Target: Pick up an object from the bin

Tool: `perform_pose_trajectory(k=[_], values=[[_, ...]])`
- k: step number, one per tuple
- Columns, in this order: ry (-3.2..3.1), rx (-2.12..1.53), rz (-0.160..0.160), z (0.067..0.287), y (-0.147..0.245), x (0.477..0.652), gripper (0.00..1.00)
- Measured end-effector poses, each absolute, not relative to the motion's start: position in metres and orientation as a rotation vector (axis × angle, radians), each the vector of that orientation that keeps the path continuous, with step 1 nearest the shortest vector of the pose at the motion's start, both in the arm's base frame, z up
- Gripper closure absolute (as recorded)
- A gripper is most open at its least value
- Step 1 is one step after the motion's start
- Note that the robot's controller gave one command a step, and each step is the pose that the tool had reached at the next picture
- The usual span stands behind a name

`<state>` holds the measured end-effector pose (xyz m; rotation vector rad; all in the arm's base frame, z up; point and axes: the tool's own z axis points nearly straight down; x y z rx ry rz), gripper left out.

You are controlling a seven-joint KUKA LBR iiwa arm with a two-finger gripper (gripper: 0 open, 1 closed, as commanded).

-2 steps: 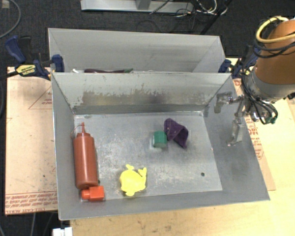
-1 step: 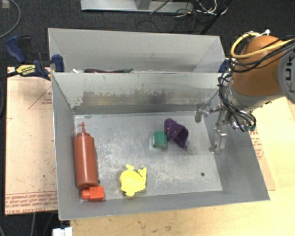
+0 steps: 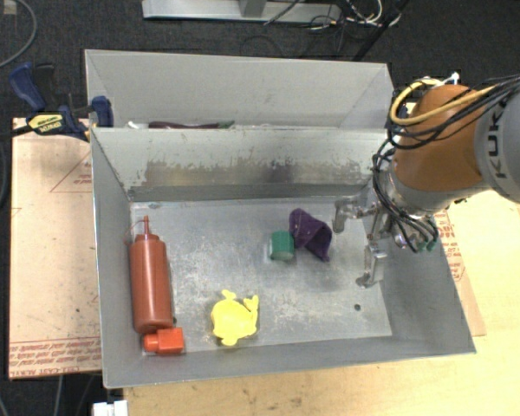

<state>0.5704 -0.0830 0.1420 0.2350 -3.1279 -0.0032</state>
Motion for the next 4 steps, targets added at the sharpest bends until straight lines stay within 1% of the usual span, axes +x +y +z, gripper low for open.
perform_pose_trajectory(k=[1,2,3,4], values=[[-3.147,0.158,0.001,0.153,-0.066,0.613,0.0],[-3.128,0.328,-0.002,0.137,-0.036,0.628,0.0],[-3.126,0.359,-0.002,0.129,-0.026,0.628,0.0],[-3.109,0.441,-0.005,0.098,-0.024,0.627,0.0]])
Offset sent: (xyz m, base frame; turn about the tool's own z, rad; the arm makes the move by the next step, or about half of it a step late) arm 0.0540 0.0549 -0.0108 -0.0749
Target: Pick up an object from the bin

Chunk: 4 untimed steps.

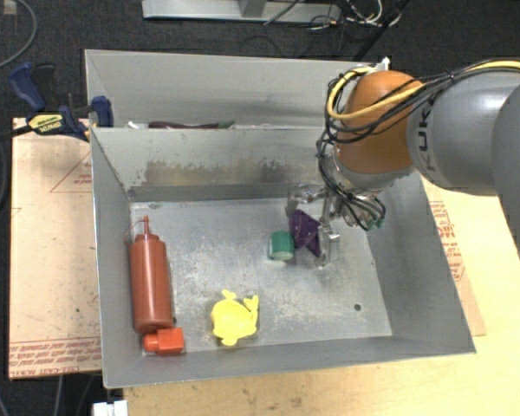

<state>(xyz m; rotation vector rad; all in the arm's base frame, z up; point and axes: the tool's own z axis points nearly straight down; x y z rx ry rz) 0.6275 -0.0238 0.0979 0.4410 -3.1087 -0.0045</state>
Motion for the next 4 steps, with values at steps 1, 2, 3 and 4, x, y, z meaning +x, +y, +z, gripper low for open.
perform_pose_trajectory(k=[1,2,3,4], values=[[-2.843,1.357,-0.001,0.123,0.01,0.619,1.0],[-2.843,1.356,-0.001,0.123,0.01,0.619,1.0],[-2.859,1.32,-0.004,0.176,0.015,0.626,1.0],[-2.878,1.285,-0.003,0.237,0.002,0.632,1.0]])
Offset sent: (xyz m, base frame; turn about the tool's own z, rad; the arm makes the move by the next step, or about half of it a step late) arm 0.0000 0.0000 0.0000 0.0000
